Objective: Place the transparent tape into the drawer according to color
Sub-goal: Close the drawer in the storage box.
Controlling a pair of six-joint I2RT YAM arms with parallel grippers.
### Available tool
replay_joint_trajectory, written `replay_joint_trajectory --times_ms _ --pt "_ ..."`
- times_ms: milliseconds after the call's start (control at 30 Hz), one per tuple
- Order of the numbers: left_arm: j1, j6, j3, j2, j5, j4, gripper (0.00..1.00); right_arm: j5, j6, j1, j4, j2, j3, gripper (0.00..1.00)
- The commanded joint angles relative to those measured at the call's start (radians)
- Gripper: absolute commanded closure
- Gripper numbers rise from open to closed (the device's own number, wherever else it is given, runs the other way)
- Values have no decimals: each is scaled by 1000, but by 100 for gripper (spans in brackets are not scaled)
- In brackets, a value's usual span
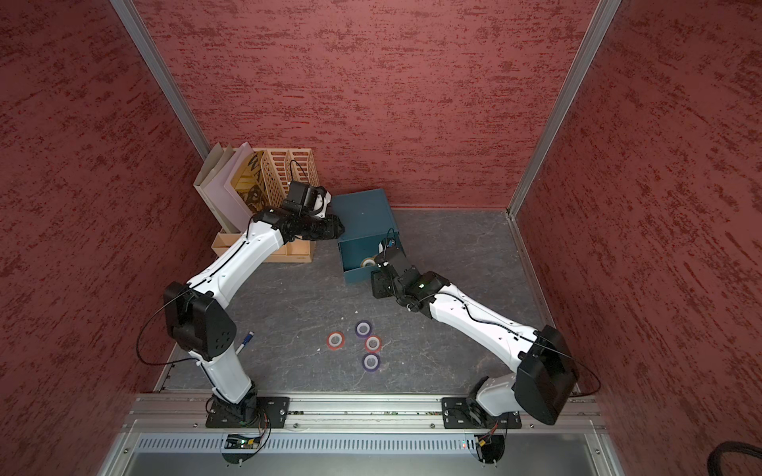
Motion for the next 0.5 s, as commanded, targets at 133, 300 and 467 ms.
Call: replay_joint_trajectory --times_ms 133,300,467 --pt "15 14 -2 12 7 -4 48 91 -38 15 200 14 -36 48" --pt "17 17 -5 10 16 -2 49 103 -72 17 287 42 -32 48" --pt "17 21 -9 10 27 0 49 110 -89 19 365 101 -28 48"
